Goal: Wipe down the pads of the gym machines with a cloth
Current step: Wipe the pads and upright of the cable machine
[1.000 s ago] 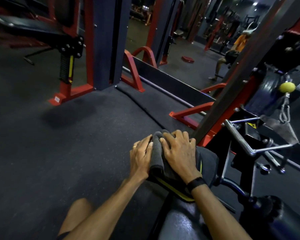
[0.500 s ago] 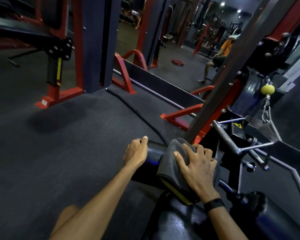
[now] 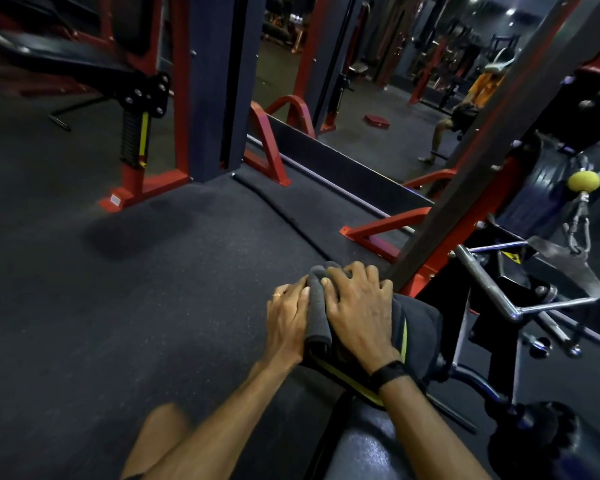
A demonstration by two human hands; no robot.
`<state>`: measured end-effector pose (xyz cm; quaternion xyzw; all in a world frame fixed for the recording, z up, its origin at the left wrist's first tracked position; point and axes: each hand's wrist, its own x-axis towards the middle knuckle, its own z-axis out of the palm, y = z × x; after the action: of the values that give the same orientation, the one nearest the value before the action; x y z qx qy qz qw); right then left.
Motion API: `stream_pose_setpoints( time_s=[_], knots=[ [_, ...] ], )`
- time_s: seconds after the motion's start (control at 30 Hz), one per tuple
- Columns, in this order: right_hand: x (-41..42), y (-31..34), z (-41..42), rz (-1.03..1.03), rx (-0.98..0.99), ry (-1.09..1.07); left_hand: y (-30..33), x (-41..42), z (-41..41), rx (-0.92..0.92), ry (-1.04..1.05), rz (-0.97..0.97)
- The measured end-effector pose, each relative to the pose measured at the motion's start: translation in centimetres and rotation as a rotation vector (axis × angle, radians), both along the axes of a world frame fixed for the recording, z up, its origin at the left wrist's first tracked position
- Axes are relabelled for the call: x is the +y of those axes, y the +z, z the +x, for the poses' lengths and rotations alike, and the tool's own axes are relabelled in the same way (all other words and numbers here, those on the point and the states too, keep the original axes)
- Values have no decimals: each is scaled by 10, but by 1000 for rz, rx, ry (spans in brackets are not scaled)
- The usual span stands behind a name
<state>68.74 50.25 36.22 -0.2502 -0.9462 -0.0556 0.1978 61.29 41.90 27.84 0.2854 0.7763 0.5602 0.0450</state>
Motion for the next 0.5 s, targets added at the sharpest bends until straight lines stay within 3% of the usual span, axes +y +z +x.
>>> stream_pose_setpoints(
  time_s=[0.13, 0.27, 0.37, 0.5],
  knots=[
    [17, 4, 16, -20, 22, 60, 9, -4, 0, -250, -13, 30],
    [50, 6, 51, -11, 50, -80, 47, 0, -5, -606, 57, 65],
    [60, 3, 78, -13, 123, -150, 63, 10, -13, -649, 35, -87],
    [48, -2, 81, 60, 164, -179, 57, 20, -13, -560, 39, -242]
  ],
)
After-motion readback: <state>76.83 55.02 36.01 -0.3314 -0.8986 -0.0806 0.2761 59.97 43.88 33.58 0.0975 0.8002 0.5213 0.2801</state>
